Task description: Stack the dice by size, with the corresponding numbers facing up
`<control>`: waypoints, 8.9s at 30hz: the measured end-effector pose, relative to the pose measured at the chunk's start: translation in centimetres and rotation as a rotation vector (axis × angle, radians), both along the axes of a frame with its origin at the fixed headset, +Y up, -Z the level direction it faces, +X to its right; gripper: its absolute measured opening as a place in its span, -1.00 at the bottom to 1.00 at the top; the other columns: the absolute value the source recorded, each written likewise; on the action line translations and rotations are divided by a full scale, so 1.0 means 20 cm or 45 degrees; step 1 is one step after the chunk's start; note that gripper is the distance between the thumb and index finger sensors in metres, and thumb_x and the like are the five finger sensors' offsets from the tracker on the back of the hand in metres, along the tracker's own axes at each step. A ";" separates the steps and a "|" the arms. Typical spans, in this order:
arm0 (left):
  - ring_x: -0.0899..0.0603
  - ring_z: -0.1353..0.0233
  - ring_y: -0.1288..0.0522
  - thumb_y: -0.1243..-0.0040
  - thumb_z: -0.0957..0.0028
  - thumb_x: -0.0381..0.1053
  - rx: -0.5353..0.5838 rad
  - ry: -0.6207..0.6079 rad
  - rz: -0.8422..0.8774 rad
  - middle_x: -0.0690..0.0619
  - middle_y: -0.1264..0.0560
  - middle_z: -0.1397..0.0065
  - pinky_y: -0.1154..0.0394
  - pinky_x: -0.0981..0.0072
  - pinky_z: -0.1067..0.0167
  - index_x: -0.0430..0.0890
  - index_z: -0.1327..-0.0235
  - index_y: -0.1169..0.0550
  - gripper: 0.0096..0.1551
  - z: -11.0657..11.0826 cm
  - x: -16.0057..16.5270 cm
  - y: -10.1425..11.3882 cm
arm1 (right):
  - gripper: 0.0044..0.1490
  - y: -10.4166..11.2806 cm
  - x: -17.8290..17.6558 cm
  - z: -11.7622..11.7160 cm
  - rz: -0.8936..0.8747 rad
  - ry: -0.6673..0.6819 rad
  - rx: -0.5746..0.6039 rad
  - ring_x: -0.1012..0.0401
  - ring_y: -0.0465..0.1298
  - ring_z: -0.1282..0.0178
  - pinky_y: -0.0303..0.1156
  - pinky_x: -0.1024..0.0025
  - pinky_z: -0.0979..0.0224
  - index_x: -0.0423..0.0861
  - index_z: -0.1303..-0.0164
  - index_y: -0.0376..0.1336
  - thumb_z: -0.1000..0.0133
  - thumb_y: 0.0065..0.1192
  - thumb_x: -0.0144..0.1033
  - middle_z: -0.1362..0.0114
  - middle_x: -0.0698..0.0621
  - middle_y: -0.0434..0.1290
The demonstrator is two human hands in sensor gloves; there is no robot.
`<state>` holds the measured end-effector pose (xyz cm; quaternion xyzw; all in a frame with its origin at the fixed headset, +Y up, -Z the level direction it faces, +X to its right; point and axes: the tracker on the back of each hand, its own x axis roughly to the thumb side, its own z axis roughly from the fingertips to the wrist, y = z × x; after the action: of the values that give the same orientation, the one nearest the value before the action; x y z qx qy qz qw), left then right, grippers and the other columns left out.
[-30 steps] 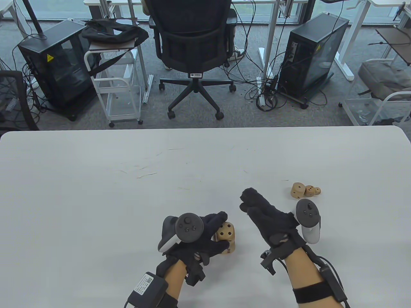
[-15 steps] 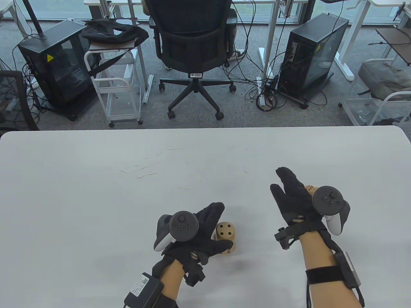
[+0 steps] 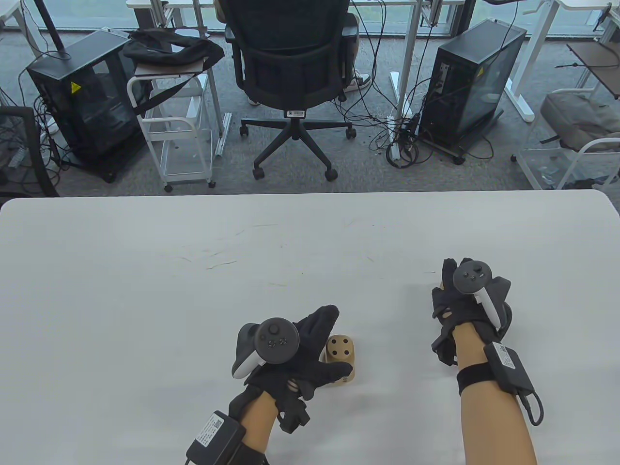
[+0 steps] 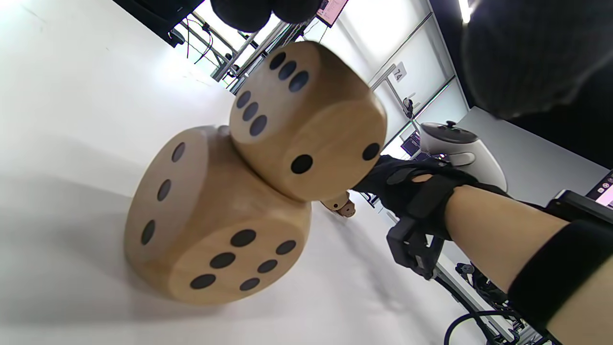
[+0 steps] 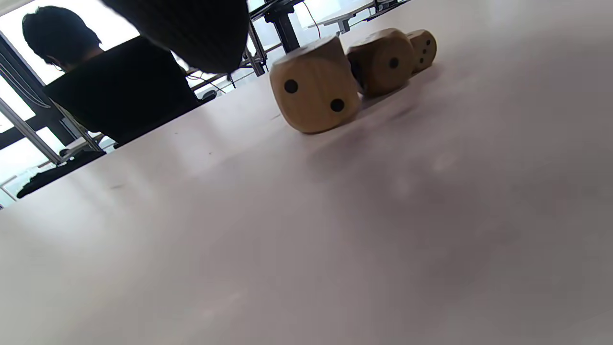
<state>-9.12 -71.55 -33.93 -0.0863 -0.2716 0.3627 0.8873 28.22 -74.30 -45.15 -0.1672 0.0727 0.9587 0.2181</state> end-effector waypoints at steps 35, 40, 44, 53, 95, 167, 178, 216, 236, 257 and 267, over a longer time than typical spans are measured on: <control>-0.28 -0.75 -0.09 -0.46 0.12 0.39 0.110 0.015 0.043 -0.01 -0.05 -0.75 0.06 -0.52 -0.56 0.13 -0.55 0.02 0.20 0.03 0.00 0.03 | -0.12 0.38 -0.55 0.58 -0.154 0.513 0.787 -0.16 0.19 -0.57 -0.12 -0.38 -0.53 0.11 -0.45 0.12 0.02 0.55 -0.14 -0.51 -0.16 0.32; -0.25 -0.72 -0.18 -0.45 0.04 0.24 0.236 0.046 0.102 0.04 -0.17 -0.72 0.02 -0.50 -0.56 0.15 -0.52 -0.09 0.02 0.06 0.01 0.07 | -0.12 0.33 -0.58 0.65 -0.566 0.594 0.834 -0.16 0.22 -0.56 -0.09 -0.39 -0.53 0.08 -0.46 0.11 0.02 0.55 -0.14 -0.51 -0.16 0.35; -0.22 -0.69 -0.27 -0.46 0.04 0.18 0.361 0.102 0.168 0.07 -0.28 -0.67 -0.03 -0.47 -0.56 0.16 -0.49 -0.17 -0.07 0.09 0.01 0.10 | -0.11 0.29 -0.59 0.67 -0.837 0.575 0.819 -0.14 0.26 -0.55 -0.04 -0.38 -0.53 0.07 -0.45 0.12 0.02 0.56 -0.12 -0.50 -0.14 0.38; -0.17 -0.60 -0.41 -0.51 0.06 0.12 0.507 0.135 0.236 0.08 -0.37 -0.61 -0.12 -0.42 -0.55 0.16 -0.44 -0.28 -0.15 0.14 0.03 0.12 | -0.11 0.24 -0.62 0.67 -1.089 0.571 0.738 -0.16 0.33 -0.49 0.03 -0.37 -0.51 0.05 -0.44 0.12 0.02 0.55 -0.05 -0.44 -0.16 0.42; -0.16 -0.50 -0.52 -0.55 0.02 0.15 0.414 0.122 0.343 0.04 -0.47 -0.54 -0.20 -0.39 -0.53 0.09 -0.43 -0.33 -0.17 0.13 0.00 0.16 | -0.13 0.25 -0.64 0.69 -0.916 1.001 0.689 -0.18 0.22 -0.63 0.01 -0.40 -0.53 -0.01 -0.57 -0.02 -0.12 0.31 -0.11 -0.65 -0.18 0.22; -0.25 -0.70 -0.24 -0.52 0.18 0.41 0.081 0.005 0.216 -0.02 -0.18 -0.73 0.05 -0.53 -0.55 0.11 -0.55 -0.09 0.19 0.02 -0.05 0.09 | -0.20 -0.02 0.02 0.03 0.538 0.173 0.029 -0.05 -0.02 -0.69 -0.23 -0.29 -0.63 0.20 -0.46 0.15 -0.03 0.46 -0.35 -0.62 -0.07 0.19; -0.25 -0.70 -0.24 -0.51 0.18 0.41 0.110 -0.003 0.218 -0.02 -0.19 -0.73 0.05 -0.53 -0.55 0.12 -0.55 -0.09 0.19 0.03 -0.04 0.10 | -0.22 0.00 -0.10 0.13 0.597 0.438 0.007 -0.07 0.34 -0.56 0.01 -0.36 -0.56 0.19 -0.32 0.25 0.09 0.65 -0.25 -0.41 -0.03 0.49; -0.13 -0.49 -0.51 -0.51 0.06 0.09 0.753 0.120 0.422 0.08 -0.50 -0.49 -0.14 -0.42 -0.54 0.15 -0.36 -0.39 -0.27 0.28 0.06 0.27 | -0.15 0.36 -0.59 0.73 -1.225 0.829 0.754 -0.09 0.44 -0.39 0.10 -0.36 -0.51 0.07 -0.43 0.21 0.02 0.56 0.04 -0.27 -0.11 0.55; -0.12 -0.31 -0.62 -0.38 0.03 0.24 0.484 0.071 0.558 0.01 -0.63 -0.32 -0.20 -0.40 -0.51 0.07 -0.34 -0.43 -0.31 0.20 0.02 0.23 | -0.16 0.41 -0.63 0.82 -0.630 0.963 1.064 -0.11 0.30 -0.58 0.05 -0.37 -0.54 0.09 -0.50 0.13 -0.03 0.47 -0.07 -0.49 -0.11 0.43; -0.15 -0.49 -0.49 -0.49 0.07 0.24 0.426 0.203 0.414 0.03 -0.50 -0.50 -0.12 -0.46 -0.53 0.08 -0.37 -0.42 -0.24 0.16 -0.01 0.19 | -0.12 0.33 -0.58 0.76 -0.847 0.928 0.945 -0.18 0.13 -0.64 -0.02 -0.38 -0.54 0.02 -0.56 0.07 -0.08 0.15 0.21 -0.61 -0.19 0.29; -0.18 -0.58 -0.40 -0.49 0.07 0.26 0.226 0.205 0.393 0.02 -0.40 -0.59 -0.04 -0.50 -0.53 0.09 -0.37 -0.42 -0.24 0.06 -0.04 0.07 | -0.11 0.29 -0.58 0.73 -0.851 0.904 0.909 -0.18 0.14 -0.64 -0.01 -0.38 -0.54 0.01 -0.55 0.08 -0.08 0.16 0.22 -0.60 -0.19 0.30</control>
<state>-9.89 -70.12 -32.64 0.0641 -0.2408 0.4748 0.8441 16.69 -68.42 -30.54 0.2784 -0.1366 0.8007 0.5126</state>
